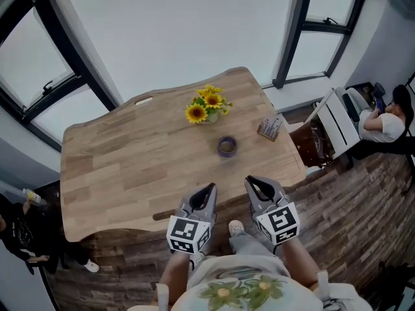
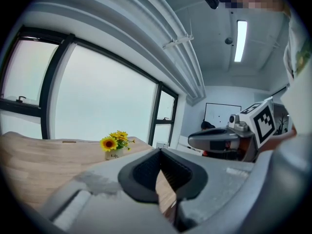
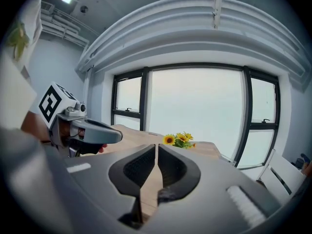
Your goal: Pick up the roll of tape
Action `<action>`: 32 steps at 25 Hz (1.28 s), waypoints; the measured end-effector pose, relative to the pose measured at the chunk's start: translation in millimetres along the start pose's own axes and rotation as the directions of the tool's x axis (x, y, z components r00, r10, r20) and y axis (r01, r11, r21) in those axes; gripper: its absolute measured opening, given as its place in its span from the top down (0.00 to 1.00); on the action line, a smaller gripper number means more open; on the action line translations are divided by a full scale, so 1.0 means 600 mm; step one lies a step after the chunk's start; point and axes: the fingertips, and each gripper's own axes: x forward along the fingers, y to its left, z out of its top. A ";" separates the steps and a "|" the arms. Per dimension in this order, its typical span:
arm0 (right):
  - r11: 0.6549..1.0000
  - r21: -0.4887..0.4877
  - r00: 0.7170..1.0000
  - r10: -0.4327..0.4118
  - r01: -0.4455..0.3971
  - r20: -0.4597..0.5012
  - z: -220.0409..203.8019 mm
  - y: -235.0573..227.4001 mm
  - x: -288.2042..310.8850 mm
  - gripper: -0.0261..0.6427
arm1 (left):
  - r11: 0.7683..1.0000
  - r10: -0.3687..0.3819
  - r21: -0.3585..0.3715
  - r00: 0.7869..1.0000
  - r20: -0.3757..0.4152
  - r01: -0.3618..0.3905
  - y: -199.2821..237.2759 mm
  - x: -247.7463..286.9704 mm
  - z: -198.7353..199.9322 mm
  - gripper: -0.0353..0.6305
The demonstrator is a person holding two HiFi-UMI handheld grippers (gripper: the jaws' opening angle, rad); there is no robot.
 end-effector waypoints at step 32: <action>0.921 -0.218 0.940 0.283 -0.322 -0.192 -0.070 -0.089 0.144 0.71 | 0.976 0.214 -0.037 0.977 -0.020 -0.214 0.066 0.125 0.029 0.94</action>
